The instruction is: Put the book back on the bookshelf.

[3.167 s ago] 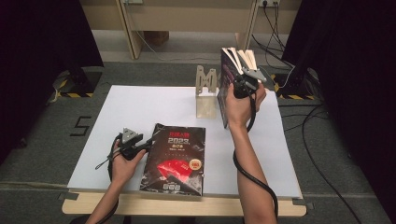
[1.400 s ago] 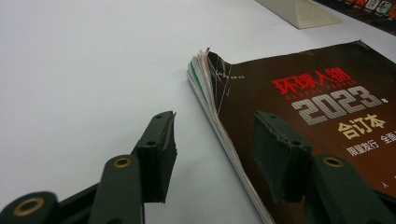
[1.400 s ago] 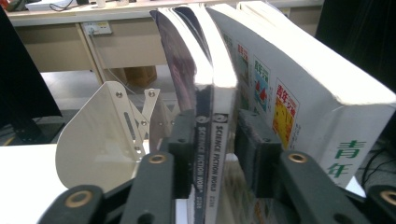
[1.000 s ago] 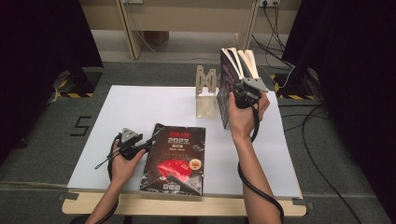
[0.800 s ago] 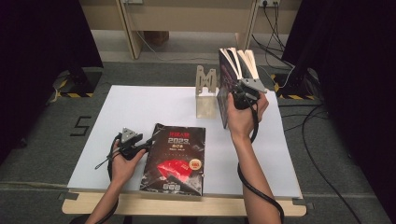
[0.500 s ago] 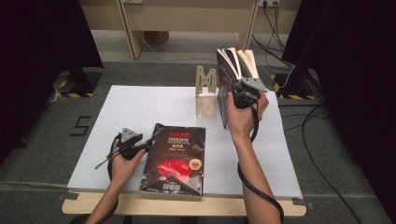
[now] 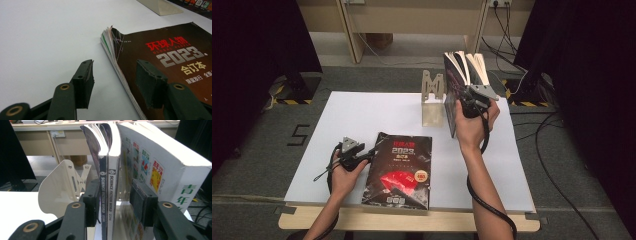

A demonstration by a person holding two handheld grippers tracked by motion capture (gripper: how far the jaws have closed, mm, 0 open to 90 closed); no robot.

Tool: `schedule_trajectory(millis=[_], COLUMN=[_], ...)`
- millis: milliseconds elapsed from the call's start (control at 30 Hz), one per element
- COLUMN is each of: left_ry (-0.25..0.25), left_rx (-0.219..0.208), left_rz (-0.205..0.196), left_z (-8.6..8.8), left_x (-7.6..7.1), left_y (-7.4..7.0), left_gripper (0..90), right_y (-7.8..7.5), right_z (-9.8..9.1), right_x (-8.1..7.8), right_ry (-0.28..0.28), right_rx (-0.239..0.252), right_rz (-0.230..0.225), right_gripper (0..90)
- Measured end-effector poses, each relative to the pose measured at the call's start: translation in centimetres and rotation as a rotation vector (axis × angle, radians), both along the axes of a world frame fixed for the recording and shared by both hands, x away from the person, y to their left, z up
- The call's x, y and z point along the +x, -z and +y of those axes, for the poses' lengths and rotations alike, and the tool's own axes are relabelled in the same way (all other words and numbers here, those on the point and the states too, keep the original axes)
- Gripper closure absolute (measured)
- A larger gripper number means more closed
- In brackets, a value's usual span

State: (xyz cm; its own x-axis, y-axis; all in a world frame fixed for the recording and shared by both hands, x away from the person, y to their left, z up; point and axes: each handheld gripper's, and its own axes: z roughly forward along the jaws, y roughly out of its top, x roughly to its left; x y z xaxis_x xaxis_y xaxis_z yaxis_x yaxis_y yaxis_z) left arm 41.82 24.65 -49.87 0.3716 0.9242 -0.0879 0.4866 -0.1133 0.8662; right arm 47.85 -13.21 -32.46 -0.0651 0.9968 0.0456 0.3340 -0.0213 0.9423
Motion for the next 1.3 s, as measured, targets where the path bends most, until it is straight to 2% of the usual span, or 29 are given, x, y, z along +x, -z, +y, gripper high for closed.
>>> schedule_trajectory(millis=[533, 967, 1167, 1300], left_ry=[0.000, 0.000, 0.000, 0.001], left_rx=[0.000, 0.001, -0.002, -0.002], left_rz=[0.001, 0.002, 0.001, 0.003], left_z=[0.0, 0.0, 0.0, 0.1], left_x=[0.0, 0.0, 0.0, 0.0], left_y=[0.0, 0.0, 0.0, 0.0], left_gripper=[48.2, 48.2, 48.3, 48.3], right_y=[-0.1, 0.0, -0.2, -0.5], right_z=[0.1, 0.4, 0.5, 0.5], right_x=[0.0, -0.6, 0.0, 0.4], right_ry=[-0.008, -0.025, -0.027, -0.028], right_rx=[-0.005, -0.009, -0.004, -0.009], right_rz=[-0.006, -0.017, -0.012, -0.001], right_gripper=[59.5, 58.6, 59.1, 64.1])
